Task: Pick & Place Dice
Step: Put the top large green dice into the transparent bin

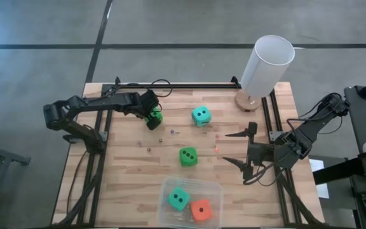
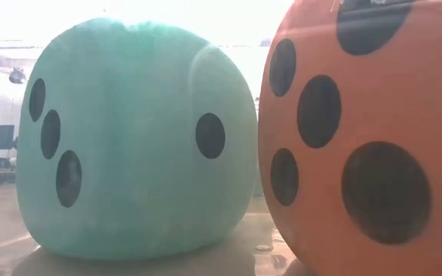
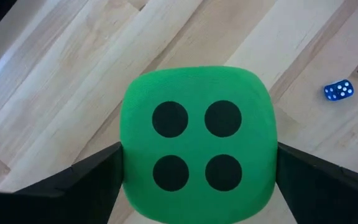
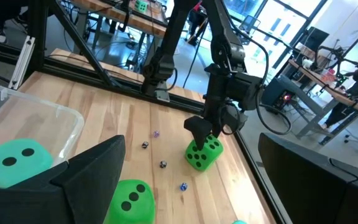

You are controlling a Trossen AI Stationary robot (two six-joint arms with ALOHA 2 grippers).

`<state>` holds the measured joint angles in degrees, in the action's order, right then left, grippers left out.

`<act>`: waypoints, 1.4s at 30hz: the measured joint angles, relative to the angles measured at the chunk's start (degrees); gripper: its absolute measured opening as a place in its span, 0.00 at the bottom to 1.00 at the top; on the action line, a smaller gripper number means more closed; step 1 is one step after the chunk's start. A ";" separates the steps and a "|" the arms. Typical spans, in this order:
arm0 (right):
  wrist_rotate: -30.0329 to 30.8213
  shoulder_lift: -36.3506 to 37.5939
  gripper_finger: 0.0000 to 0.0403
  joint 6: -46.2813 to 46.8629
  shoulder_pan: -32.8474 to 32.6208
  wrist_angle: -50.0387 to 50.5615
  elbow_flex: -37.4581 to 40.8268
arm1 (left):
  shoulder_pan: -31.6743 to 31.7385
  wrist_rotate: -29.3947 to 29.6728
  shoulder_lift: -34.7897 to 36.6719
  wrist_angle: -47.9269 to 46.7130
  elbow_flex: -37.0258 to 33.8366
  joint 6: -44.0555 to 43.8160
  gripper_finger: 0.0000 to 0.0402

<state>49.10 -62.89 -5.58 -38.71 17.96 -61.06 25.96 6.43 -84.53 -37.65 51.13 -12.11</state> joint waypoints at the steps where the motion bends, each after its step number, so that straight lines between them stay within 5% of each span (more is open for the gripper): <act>1: 0.00 0.00 0.91 0.00 0.00 -0.01 0.00 | 0.00 -0.01 0.00 -0.02 0.00 -0.02 0.92; 9: 0.00 0.00 0.91 0.00 0.01 -0.01 0.00 | 0.00 0.00 0.00 -0.04 0.00 -0.20 0.83; 31: 0.00 0.00 0.91 0.00 0.01 -0.01 0.00 | -0.04 0.16 0.39 -0.10 -0.08 -4.46 0.81; 42: 0.00 0.00 0.91 0.00 -0.01 -0.01 -0.01 | -0.04 -0.78 6.25 -1.13 -0.31 -6.20 0.81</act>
<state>49.10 -62.89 -5.58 -38.72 17.96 -61.06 25.91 5.66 -78.28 -38.78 50.83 -18.31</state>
